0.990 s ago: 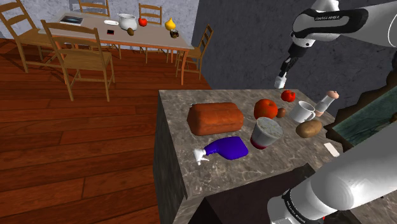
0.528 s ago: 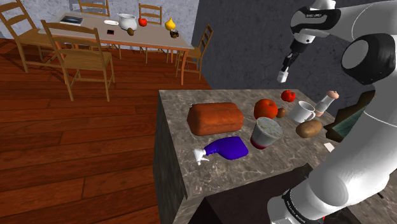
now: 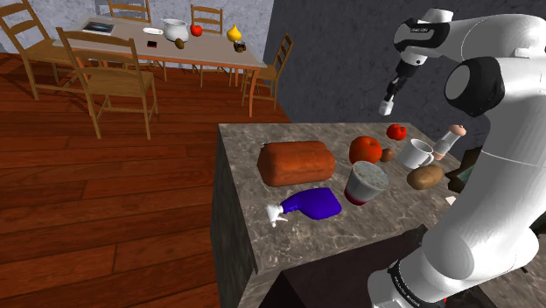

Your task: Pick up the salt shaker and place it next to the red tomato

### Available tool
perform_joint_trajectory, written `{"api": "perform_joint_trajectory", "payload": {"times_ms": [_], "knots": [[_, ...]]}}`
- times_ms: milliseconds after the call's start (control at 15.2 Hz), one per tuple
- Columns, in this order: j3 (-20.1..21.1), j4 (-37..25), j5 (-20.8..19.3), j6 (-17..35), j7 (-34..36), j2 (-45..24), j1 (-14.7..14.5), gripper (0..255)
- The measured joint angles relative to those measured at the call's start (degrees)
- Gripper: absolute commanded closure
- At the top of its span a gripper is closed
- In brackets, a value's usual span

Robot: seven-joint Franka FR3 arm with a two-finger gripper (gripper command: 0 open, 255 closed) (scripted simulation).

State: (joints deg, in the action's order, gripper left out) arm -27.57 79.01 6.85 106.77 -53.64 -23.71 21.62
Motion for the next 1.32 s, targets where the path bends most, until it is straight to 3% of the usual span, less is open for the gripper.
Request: {"api": "perform_joint_trajectory", "payload": {"times_ms": [1320], "knots": [[0.89,12.25,1.34,14.31,-0.46,-2.34,-0.52,255]]}}
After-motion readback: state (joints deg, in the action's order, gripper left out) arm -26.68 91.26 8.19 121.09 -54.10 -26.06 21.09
